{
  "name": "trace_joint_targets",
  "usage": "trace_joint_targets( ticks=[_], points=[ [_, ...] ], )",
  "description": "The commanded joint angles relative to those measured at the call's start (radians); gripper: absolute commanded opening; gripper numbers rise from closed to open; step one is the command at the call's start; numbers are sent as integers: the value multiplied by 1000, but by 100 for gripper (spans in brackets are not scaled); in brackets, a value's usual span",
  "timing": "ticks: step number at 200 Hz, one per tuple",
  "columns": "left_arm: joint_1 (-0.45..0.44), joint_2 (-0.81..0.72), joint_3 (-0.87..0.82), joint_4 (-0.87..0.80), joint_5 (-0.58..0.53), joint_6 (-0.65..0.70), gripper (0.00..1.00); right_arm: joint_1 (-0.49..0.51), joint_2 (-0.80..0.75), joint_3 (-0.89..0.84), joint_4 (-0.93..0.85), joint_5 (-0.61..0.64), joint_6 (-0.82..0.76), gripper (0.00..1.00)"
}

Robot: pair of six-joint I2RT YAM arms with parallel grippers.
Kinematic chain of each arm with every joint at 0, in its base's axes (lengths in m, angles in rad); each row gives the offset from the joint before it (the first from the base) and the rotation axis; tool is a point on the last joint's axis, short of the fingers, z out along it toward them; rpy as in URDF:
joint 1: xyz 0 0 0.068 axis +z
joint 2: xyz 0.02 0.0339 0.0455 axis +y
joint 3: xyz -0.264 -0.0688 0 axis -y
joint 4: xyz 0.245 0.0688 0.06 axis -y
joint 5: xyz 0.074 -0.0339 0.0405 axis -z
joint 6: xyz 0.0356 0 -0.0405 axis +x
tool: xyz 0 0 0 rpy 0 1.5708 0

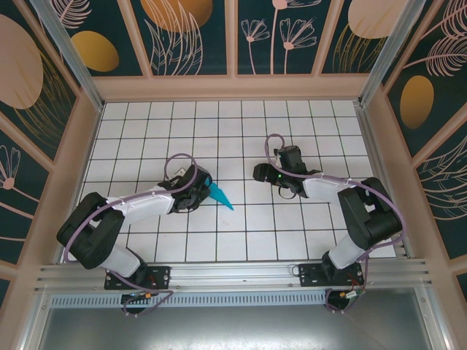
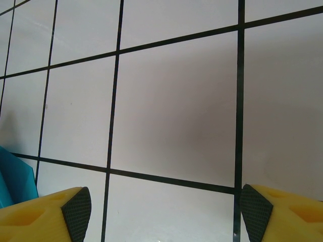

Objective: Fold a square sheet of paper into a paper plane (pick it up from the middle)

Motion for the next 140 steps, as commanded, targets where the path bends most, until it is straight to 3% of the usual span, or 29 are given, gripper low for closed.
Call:
trace_joint_targets(
  ticks=[1, 48, 82, 140],
  points=[
    [-5, -12, -11, 50, -21, -38, 27, -7, 8, -8, 20, -18, 16, 80],
    [-6, -44, -8, 53, -53, -14, 0, -7, 9, -4, 15, -8, 15, 80],
    [-6, -99, 45, 80, -44, 124, 0, -11, -22, -18, 15, 29, 16, 80],
    [-6, -106, 35, 327, 169, 286, 0, -60, -163, -88, 66, 55, 6, 80]
  ],
)
